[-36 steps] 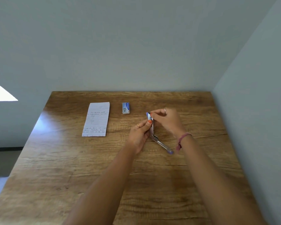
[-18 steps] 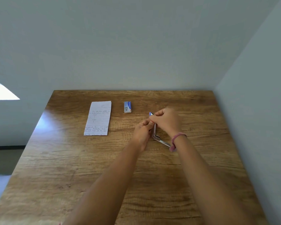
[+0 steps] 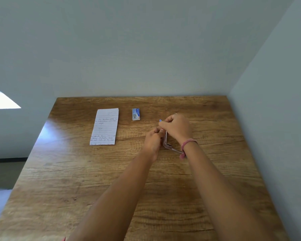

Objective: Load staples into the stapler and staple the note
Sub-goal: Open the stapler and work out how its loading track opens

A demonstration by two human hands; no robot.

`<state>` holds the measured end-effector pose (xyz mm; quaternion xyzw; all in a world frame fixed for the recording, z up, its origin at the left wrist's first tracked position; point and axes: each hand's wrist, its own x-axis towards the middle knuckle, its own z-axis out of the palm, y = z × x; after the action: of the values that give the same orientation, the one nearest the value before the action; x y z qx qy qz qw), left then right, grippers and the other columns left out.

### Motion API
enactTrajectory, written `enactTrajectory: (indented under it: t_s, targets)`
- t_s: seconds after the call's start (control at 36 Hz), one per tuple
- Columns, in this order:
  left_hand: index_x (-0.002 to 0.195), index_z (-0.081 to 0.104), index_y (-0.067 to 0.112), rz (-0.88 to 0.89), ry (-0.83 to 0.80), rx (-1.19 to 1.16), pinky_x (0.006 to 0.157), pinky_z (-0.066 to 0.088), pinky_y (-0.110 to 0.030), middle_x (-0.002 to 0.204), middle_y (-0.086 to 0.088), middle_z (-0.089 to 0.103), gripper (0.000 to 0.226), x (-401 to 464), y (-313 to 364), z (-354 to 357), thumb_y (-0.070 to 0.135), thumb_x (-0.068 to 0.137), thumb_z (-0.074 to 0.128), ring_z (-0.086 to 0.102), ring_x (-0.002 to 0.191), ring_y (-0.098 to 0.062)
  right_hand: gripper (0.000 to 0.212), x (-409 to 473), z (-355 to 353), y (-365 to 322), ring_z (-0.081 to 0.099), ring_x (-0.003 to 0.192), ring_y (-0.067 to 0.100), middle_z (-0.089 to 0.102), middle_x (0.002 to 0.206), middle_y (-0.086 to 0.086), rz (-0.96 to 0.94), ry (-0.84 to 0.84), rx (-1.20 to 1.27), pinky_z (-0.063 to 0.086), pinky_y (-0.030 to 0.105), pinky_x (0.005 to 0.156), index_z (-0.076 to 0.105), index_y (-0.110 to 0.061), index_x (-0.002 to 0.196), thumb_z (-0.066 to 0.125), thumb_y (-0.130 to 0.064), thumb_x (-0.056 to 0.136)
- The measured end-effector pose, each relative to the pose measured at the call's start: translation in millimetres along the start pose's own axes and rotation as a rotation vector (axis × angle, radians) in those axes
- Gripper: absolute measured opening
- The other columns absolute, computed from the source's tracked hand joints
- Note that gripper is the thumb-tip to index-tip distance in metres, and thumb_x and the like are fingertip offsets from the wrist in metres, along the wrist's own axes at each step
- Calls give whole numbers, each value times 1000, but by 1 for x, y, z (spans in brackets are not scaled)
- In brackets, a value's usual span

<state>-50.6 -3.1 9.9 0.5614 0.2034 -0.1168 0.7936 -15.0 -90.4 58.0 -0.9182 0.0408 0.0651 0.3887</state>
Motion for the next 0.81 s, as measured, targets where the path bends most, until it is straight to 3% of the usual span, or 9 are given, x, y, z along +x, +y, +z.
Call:
enactTrajectory:
  t_s: [0.14,0.31,0.44,0.56,0.64,0.69,0.81]
  targets:
    - [86,60,14,7,11,-15,69,39,-29,78,-4,59,23,-1,-1,2,7,100,43,49,75,-16,27,2,-1,0,45,41,-1,54,46,-12,-24,10,-14,26,10,30,57,-23,49,72,-26,71]
    - [91,61,9,-10,35,-193,71,50,-26,70,1,67,21,0,1,-2,13,101,43,60,70,-11,24,6,0,10,59,55,8,66,59,-8,-60,-37,-65,37,19,45,64,-18,55,64,-18,79]
    - [99,61,6,-5,22,-252,80,50,-33,81,-5,65,18,1,-3,-5,16,101,45,60,76,-16,11,1,-1,28,62,63,-5,69,68,-14,-37,-140,138,42,7,55,70,-24,71,67,-19,79]
    - [90,62,11,21,38,-311,80,49,-28,80,0,69,21,-1,-5,-5,16,102,44,62,78,-11,11,-3,-9,46,68,82,11,70,87,-8,22,-34,342,57,28,73,69,-25,84,63,-16,84]
    - [91,61,11,38,29,-357,79,51,-25,81,1,69,21,-4,-6,-7,15,102,43,64,79,-9,17,-6,-16,60,69,89,16,71,91,-6,81,7,436,59,37,81,68,-28,84,58,-16,90]
    - [94,60,10,55,26,-391,83,51,-27,85,0,68,19,-6,-7,-8,15,101,44,64,83,-10,20,-7,-20,69,69,90,13,72,91,-8,111,8,484,57,32,81,68,-28,83,56,-14,92]
    - [98,60,10,90,19,-475,82,54,-27,86,1,71,16,-10,-12,-12,12,100,44,65,87,-10,15,-13,-20,87,70,87,10,74,93,-3,177,34,571,53,15,66,70,-19,90,57,-11,93]
